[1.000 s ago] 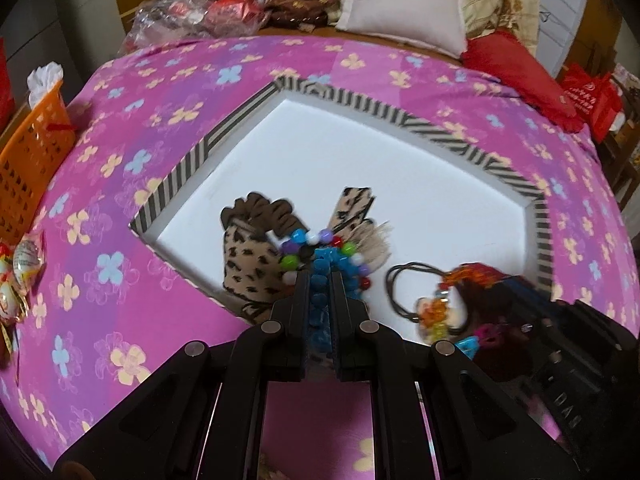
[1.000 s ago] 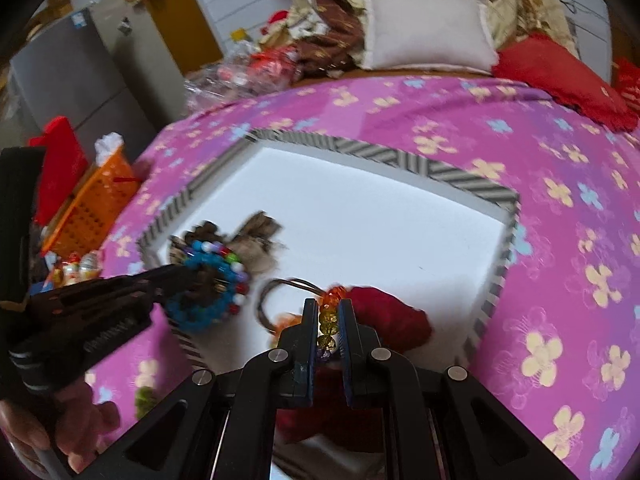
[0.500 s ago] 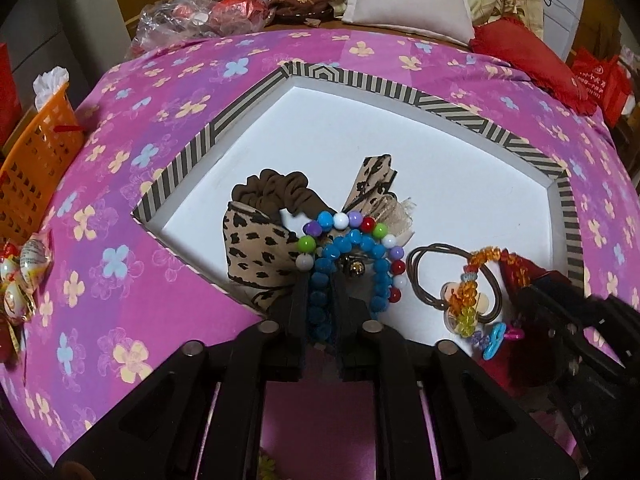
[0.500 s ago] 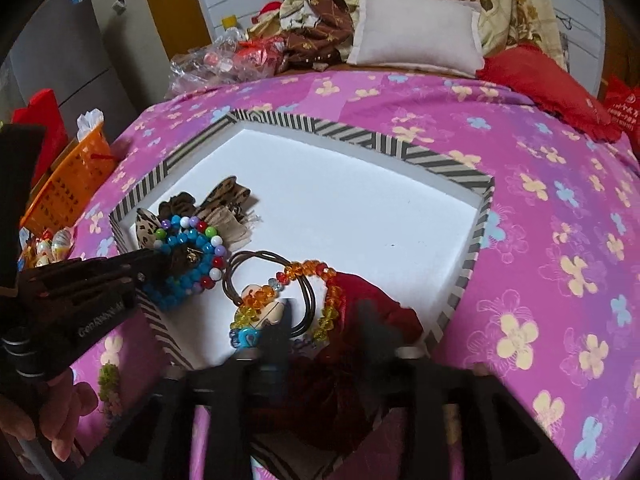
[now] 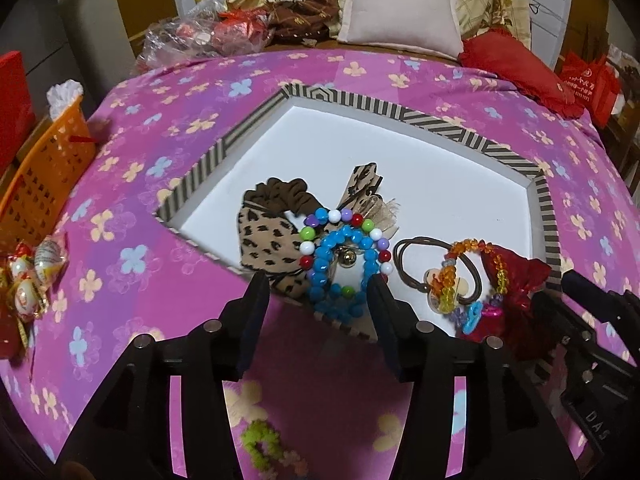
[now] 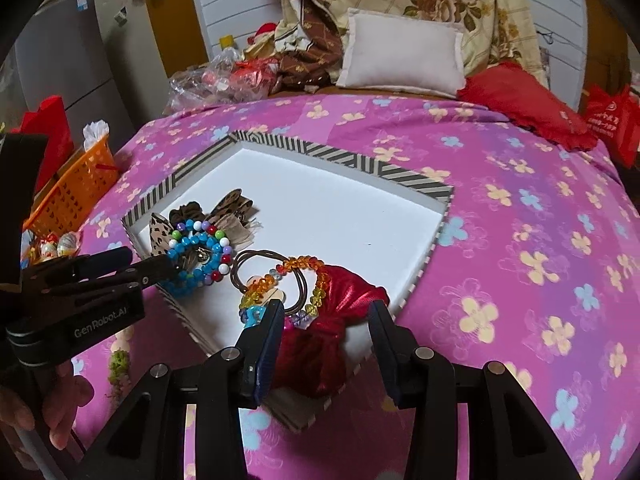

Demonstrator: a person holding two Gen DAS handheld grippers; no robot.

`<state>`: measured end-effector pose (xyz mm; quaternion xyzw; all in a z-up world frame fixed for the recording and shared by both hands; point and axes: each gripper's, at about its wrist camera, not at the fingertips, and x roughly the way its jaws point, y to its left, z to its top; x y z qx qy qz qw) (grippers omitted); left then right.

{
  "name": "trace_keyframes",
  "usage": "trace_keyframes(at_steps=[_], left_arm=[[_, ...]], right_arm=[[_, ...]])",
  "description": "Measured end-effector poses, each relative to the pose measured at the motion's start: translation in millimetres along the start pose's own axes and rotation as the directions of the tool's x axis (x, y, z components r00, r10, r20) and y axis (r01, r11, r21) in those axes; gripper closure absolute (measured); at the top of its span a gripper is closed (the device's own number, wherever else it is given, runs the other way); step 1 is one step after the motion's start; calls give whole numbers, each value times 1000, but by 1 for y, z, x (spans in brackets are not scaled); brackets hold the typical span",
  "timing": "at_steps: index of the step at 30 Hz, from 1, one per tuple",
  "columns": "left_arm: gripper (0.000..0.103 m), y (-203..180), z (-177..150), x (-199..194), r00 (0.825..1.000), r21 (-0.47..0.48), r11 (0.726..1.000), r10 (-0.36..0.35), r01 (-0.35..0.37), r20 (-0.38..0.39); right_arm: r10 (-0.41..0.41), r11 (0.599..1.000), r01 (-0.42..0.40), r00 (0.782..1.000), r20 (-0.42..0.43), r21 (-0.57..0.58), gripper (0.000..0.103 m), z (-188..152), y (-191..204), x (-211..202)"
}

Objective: Organize jewelry
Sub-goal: 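Withdraw both tools from the tray back over the bedspread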

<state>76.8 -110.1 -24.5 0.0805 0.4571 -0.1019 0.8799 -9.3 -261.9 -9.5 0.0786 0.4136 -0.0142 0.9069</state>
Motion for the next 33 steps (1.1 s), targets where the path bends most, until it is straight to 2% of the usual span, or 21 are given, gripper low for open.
trace_keyframes(at_steps=[10,14,33], left_arm=[[49,5,-28,-46,996,1,1000,30,-30,84],[49,5,-41,-59,994,6,999,39,-40,100],[49,15,-96,-103,994,-39,999,19,-15,111]], right_arm=[[6,1000,-6,999,38,15,58,-21,14,-34],[-4,1000,3,998,70,25,34,-28,19,-48],[-31,1000,30,992,119,9,33,-72,42,-99]])
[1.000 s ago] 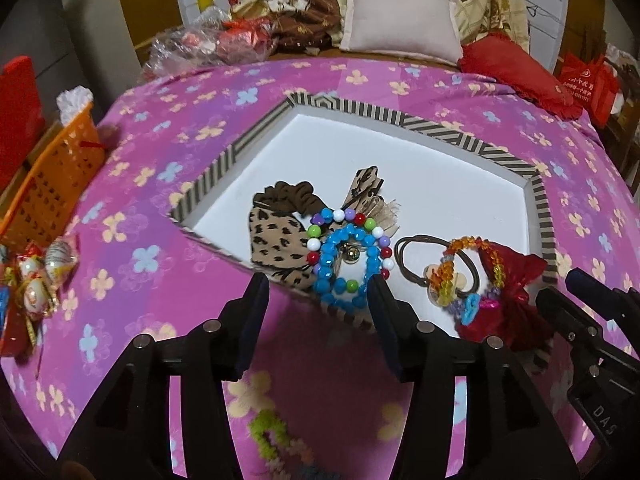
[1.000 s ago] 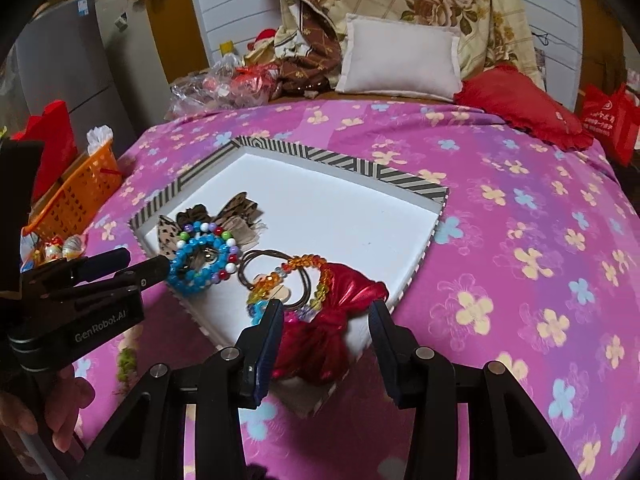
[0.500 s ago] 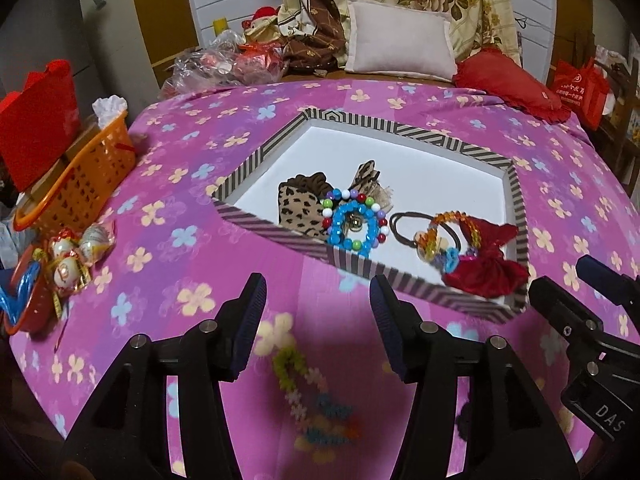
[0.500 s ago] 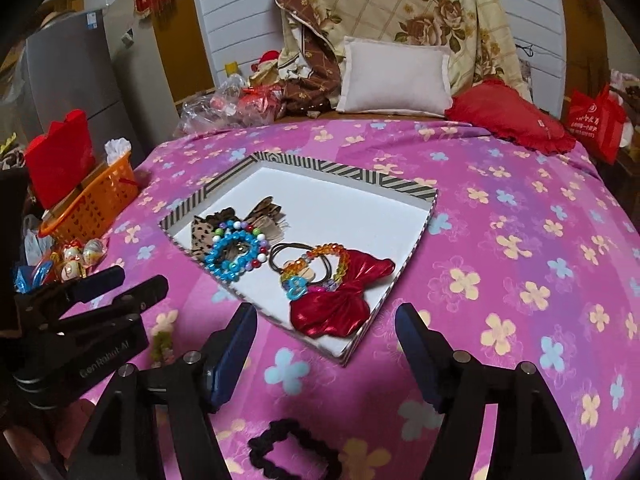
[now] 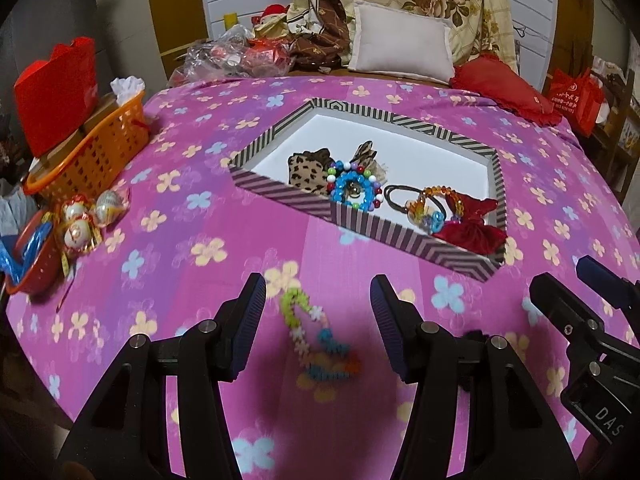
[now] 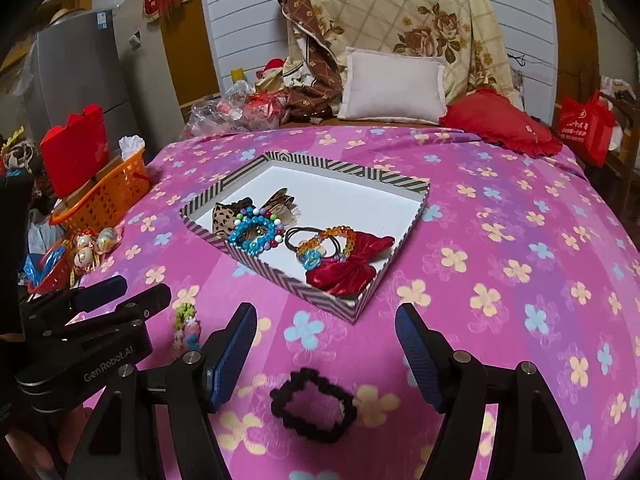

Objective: Organize jewelry
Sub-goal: 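Withdraw both tools from the tray back over the bedspread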

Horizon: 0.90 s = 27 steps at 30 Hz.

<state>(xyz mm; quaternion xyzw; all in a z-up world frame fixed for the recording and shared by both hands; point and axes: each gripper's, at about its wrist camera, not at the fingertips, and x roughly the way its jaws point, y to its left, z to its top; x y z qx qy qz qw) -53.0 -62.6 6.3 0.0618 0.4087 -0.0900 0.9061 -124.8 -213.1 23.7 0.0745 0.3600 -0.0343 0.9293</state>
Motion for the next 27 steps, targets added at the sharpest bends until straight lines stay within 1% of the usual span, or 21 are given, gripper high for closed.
trace_keyframes(at_steps=[3,9,13,18,22,25,27], left_arm=[[49,3,-8,-7,1000,-13,1000,3,-3,6],[49,8,-21,-22,999,-10,1000,28,-28,37],[49,10,-29,-31,998,-12,999,35,-34,55],[49,11,-37,-37,997,-12,999,38,-37,65],[49,14,-43,-38,998,-28,999,32,-31,56],[49,16,-47,-40,998,-28,999,37,-35,57],[49,17,-50,-41,997,-30,999,41,-39,60]], right_arm=[[-5,1000,5,1000,13,-2,28,-7,2,-8],[-7,1000,7,1000,22,-3,27,-20,5,-17],[-7,1000,8,1000,20,-8,21,-24,8,-22],[-20,999,21,1000,22,-38,21,-28,15,-28],[0,999,1,1000,18,-37,21,-31,18,-30],[-16,998,17,999,29,-53,21,-34,22,-34],[-32,996,36,998,46,-77,15,-37,25,-37]])
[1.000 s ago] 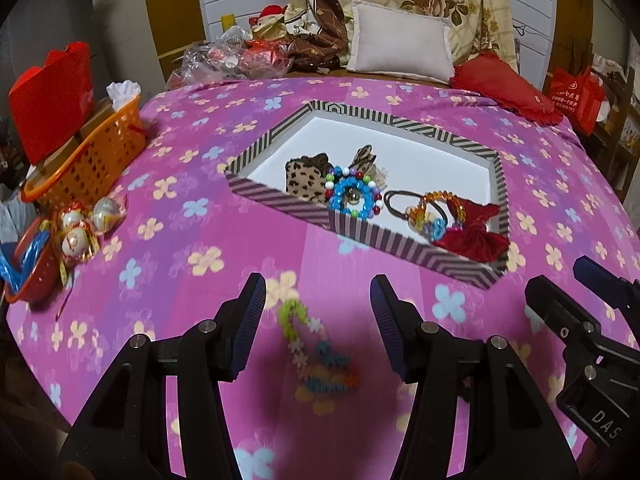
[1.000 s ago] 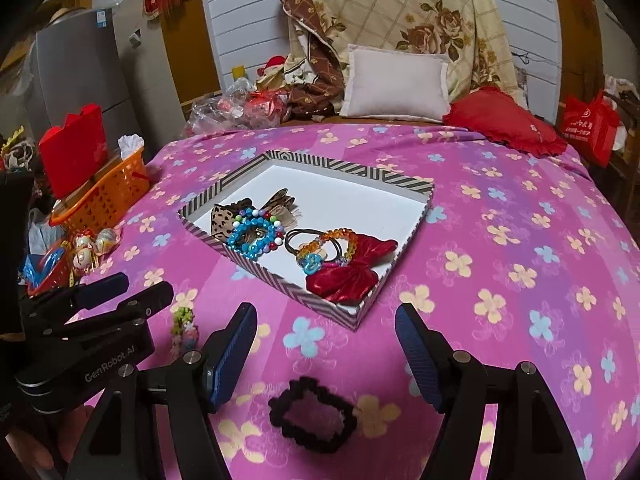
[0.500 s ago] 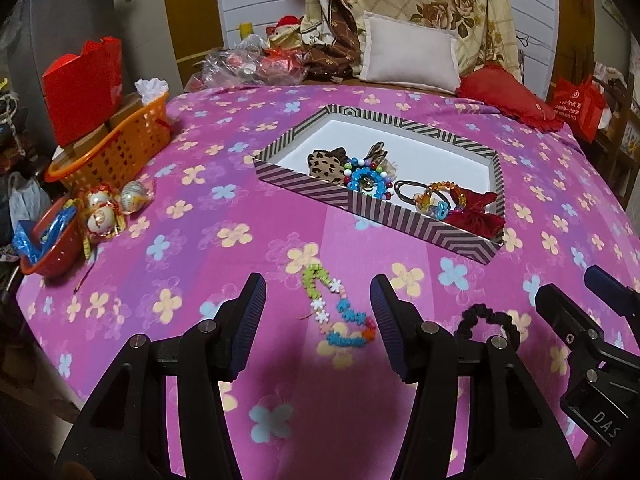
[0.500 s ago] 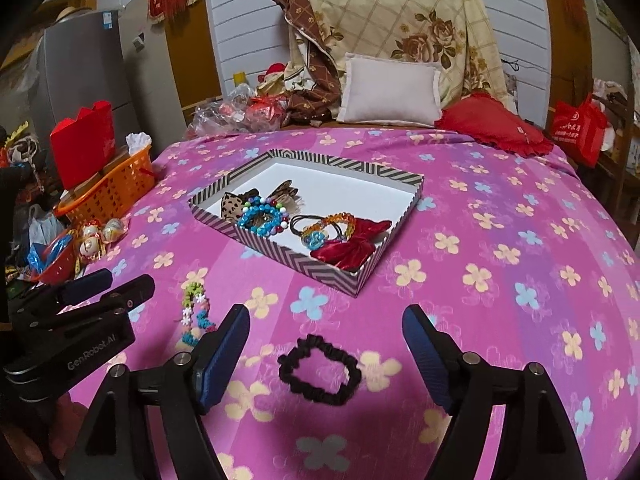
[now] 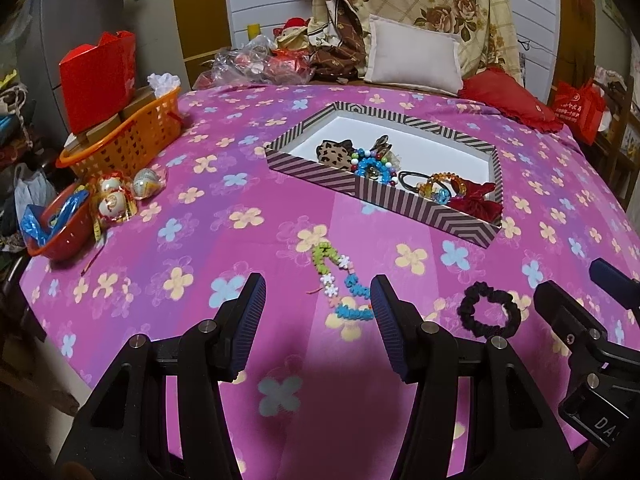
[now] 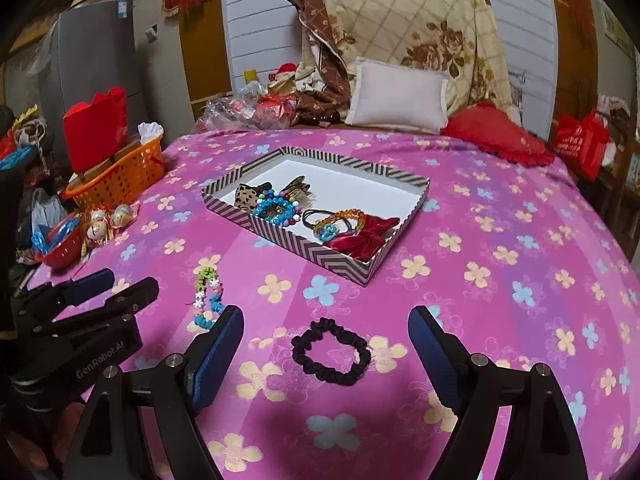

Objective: Organize jewelry
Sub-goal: 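Withdraw both tools from the tray back over the bedspread, then move both tools toward the green beaded strand and black scrunchie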

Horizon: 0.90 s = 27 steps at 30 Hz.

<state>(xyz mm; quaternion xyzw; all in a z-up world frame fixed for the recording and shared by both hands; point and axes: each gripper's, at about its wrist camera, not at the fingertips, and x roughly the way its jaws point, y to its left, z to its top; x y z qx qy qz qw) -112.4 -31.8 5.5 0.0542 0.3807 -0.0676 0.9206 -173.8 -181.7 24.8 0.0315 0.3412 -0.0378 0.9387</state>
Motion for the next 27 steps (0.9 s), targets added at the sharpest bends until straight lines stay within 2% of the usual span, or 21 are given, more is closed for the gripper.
trace_keyframes(at_steps=[1,2,6,27], left_arm=[[49,2,-1,-1,1000,-4,1000,0,0,1],[49,3,-2,-1,1000,-7,1000,-2,2,1],[49,7,-5,-2,1000,-19,1000,-2,2,0],[49,17,-18,-3,1000,-38,999,9,-10,-5]], right_arm=[[-5,1000,5,1000,10,-13,8,-2,3,-3],[-5,1000,5,1000,15,-17,7,-2,3,-4],[17,1000,-17,1000,16,-5,7,-4,3,-7],[23,1000,-23,999,-25,12,7,-12,-1,-6]])
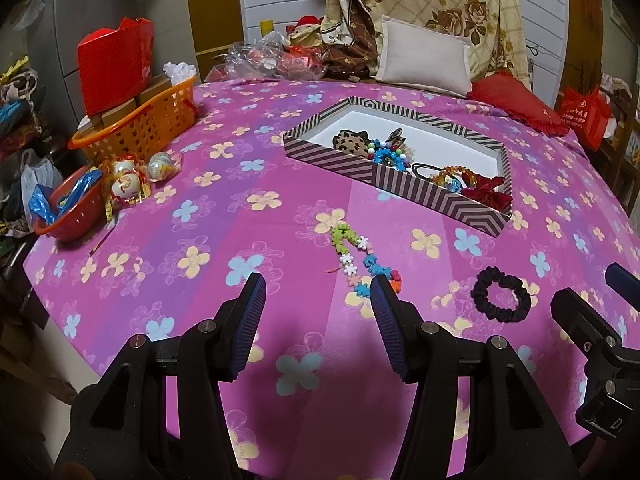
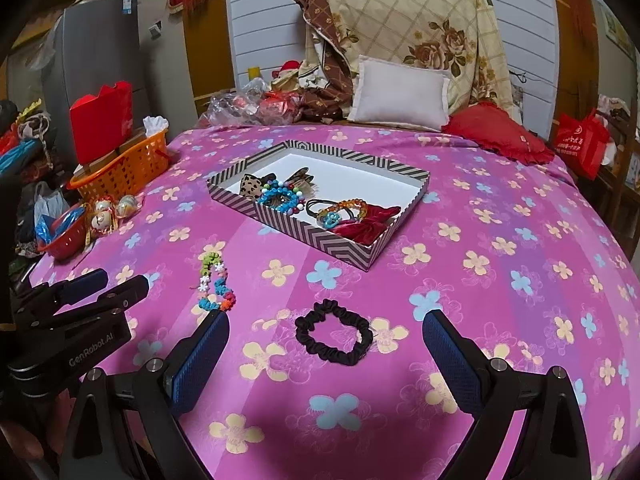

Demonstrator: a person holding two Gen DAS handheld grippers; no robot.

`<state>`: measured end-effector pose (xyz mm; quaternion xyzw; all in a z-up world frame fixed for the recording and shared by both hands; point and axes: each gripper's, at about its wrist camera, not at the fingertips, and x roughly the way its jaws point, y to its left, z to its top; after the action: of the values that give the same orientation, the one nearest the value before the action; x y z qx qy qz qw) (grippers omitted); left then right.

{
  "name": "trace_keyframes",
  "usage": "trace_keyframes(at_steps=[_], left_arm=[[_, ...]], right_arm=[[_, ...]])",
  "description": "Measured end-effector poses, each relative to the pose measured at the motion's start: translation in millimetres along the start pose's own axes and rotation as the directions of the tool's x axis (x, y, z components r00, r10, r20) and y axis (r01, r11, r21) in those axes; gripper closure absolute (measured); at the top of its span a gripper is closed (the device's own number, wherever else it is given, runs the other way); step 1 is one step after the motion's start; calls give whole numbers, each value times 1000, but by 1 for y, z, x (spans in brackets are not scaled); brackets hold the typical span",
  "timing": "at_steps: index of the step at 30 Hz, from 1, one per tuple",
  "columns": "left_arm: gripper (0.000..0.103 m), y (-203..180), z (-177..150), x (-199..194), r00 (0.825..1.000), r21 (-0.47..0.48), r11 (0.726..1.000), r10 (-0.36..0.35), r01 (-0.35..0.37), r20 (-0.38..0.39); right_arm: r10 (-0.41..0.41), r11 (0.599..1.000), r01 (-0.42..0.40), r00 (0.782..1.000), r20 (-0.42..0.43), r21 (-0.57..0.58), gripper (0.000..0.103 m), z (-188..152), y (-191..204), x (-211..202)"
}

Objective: Organize jewelry
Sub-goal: 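Move both tools toward the green beaded strand and black scrunchie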

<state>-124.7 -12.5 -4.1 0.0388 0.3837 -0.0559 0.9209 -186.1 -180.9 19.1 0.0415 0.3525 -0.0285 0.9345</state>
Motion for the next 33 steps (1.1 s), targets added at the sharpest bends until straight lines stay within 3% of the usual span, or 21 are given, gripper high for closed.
trace_keyframes(at_steps=[22,33], left_arm=[[49,4,-5,4,1000,-2,1000,-3,3,-21],[49,59,2,32,988,-120,990,-91,76,-123]], right_arm=[[-2,999,0,999,-44,-40,7,-7,-1,8],[23,998,-16,993,-119,56,8,-17,-39,25]])
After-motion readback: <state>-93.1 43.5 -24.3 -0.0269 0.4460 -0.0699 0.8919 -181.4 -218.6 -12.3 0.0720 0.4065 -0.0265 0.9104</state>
